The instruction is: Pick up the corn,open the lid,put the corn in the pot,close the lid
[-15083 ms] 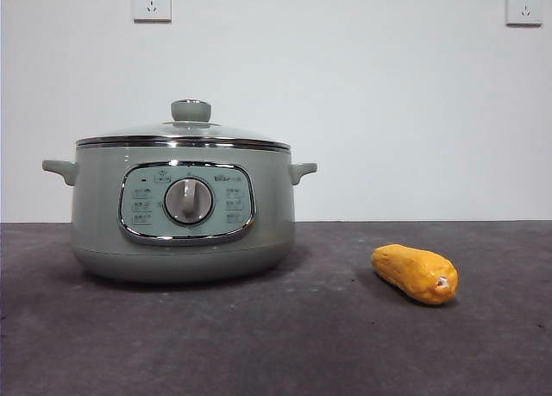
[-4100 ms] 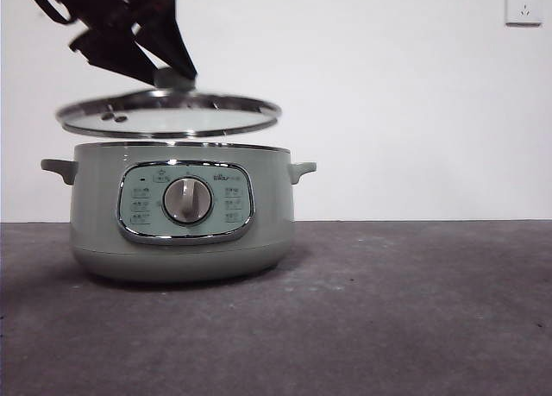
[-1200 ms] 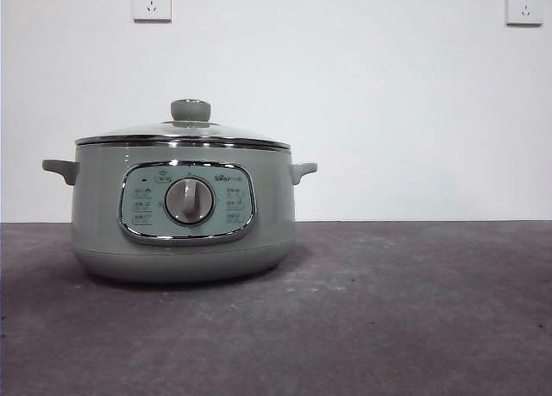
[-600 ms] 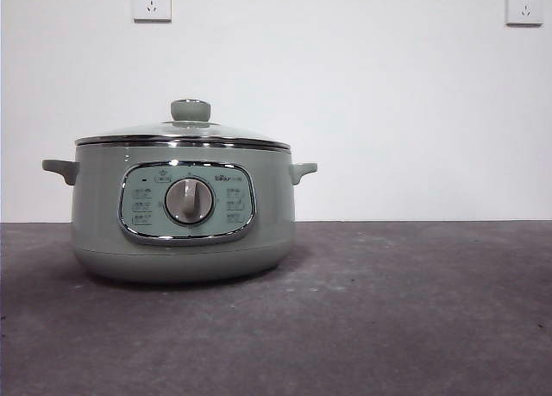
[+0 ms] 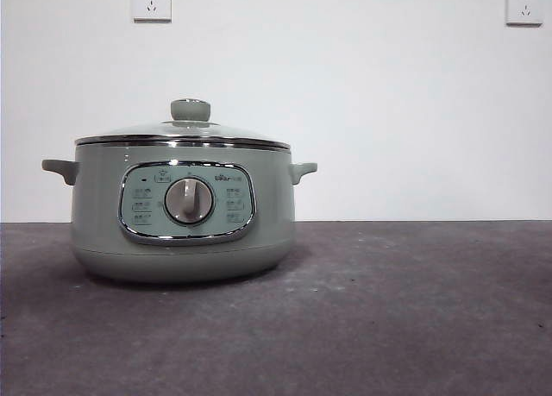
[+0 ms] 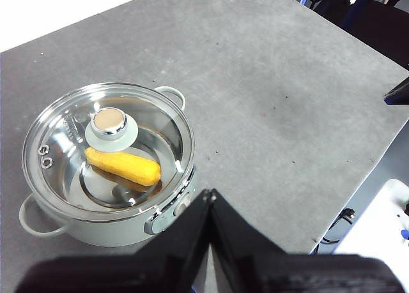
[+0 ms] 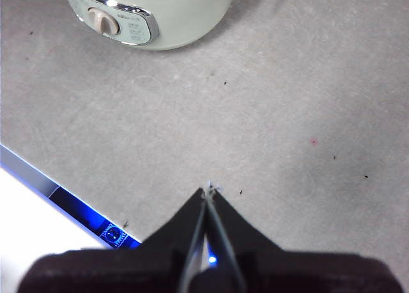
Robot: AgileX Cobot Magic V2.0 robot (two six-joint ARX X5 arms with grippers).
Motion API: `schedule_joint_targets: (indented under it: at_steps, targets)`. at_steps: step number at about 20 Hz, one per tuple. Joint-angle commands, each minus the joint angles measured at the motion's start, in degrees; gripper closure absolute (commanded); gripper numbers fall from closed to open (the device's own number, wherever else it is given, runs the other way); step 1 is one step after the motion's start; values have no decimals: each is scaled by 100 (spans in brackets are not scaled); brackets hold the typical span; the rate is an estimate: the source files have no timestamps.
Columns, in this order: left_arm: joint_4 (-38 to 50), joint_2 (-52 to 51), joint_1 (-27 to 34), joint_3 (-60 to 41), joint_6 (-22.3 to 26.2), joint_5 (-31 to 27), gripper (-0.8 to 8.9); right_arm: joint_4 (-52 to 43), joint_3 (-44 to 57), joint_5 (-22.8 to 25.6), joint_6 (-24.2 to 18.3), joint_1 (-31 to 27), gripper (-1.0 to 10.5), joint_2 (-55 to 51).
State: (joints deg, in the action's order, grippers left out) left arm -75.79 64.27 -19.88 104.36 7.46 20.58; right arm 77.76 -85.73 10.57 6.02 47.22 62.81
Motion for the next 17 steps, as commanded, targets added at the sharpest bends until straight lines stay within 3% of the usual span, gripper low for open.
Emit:
schedule_joint_targets:
  at_steps: [1, 6, 9, 12, 15, 17]
  targets:
    - [22, -2, 7, 4, 7, 39, 818, 155, 66, -2, 22, 7, 945, -7]
    - [50, 35, 7, 44, 122, -136, 816, 155, 66, -2, 22, 7, 945, -7]
    - [46, 96, 9, 42, -162, -120, 816, 155, 66, -2, 22, 7, 945, -7]
    - [181, 114, 13, 42, 37, -192, 816, 155, 66, -2, 22, 7, 945, -7]
    - [1036, -131, 223, -103, 562, -310, 816, 155, 66, -2, 22, 7, 945, -7]
    - [1928, -608, 669, -612, 787, -66, 817, 155, 66, -2, 22, 7, 945, -7]
